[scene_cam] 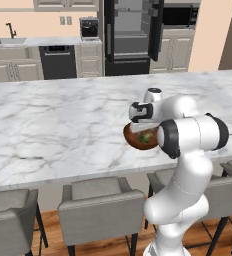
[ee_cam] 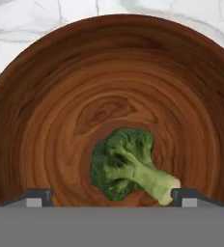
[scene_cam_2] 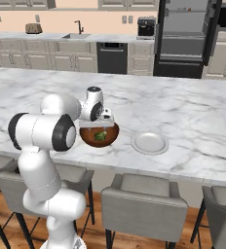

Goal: Pick the chicken drumstick and broccoli from their plates and place them in the bowl. Then put the bowl in the fridge.

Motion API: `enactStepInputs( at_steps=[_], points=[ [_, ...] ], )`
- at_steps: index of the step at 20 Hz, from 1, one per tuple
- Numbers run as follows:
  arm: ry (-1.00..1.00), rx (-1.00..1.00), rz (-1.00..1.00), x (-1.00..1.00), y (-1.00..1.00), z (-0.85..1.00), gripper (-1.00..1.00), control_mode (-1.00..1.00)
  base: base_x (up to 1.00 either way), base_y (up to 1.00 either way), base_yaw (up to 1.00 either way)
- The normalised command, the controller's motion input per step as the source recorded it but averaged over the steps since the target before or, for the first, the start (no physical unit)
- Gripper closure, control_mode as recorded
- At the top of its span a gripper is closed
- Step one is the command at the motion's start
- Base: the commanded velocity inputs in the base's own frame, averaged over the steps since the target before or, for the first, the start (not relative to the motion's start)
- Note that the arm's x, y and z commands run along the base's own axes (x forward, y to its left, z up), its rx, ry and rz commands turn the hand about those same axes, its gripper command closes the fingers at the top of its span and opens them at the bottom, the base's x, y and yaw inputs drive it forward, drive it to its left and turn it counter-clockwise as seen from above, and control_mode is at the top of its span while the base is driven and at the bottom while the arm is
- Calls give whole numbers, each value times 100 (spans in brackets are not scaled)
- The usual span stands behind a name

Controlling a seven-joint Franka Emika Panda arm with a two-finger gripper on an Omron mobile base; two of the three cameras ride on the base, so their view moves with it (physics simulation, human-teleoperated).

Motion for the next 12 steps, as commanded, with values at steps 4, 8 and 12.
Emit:
enactStepInputs(
  at_steps=[4, 8, 12],
  points=[
    [0, 7, 0, -18, -2, 43, -100, -100, 0, 0, 0],
    [-1, 6, -7, -39, -3, 37, -100, -100, 0, 0, 0],
    [-10, 0, -11, -53, -5, 28, -100, -100, 0, 0, 0]
  ],
)
